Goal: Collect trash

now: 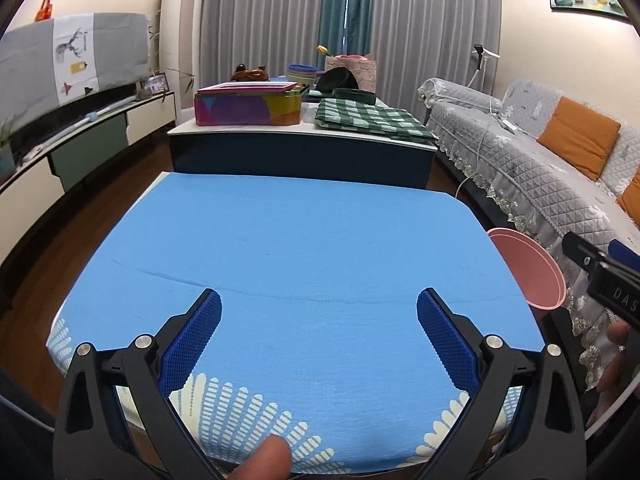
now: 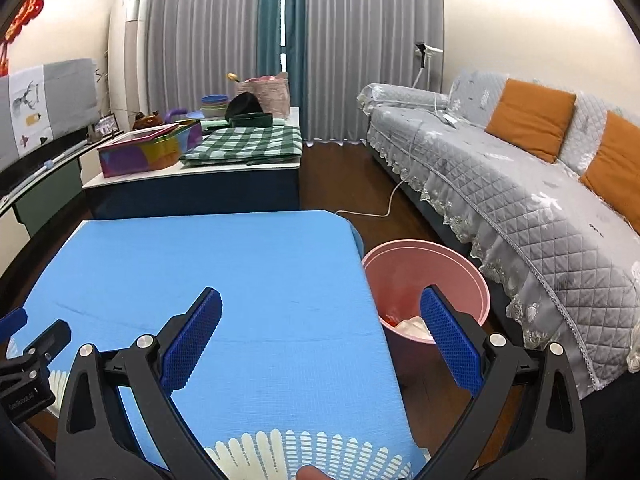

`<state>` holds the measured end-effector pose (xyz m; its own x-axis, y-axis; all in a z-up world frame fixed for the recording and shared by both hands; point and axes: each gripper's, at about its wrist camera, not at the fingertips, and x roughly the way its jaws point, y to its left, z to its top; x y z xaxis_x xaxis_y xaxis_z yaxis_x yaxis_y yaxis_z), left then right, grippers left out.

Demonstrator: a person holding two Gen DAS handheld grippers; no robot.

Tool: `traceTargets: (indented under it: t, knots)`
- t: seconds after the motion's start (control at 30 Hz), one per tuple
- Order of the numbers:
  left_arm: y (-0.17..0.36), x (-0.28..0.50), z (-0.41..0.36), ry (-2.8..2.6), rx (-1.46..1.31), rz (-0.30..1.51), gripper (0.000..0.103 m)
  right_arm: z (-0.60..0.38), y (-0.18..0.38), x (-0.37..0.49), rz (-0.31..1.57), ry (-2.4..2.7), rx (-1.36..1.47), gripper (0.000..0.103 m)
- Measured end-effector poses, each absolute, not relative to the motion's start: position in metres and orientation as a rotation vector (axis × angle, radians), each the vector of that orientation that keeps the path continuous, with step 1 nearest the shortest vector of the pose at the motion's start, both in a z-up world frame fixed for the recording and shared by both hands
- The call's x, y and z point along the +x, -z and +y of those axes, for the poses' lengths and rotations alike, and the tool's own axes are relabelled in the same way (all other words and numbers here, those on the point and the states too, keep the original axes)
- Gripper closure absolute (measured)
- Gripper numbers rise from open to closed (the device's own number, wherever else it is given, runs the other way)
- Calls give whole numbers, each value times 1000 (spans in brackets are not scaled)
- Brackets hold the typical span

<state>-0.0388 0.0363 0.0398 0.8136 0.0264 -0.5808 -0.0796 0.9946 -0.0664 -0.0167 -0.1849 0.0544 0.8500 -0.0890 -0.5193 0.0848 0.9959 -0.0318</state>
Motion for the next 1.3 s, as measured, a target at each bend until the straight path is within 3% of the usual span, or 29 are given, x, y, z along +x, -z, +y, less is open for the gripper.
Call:
traceTargets:
  t: [1.3]
  knots:
    - [-39,-36,24,-16,-71,621,8,-189,-57,-17,544,118,-18,5]
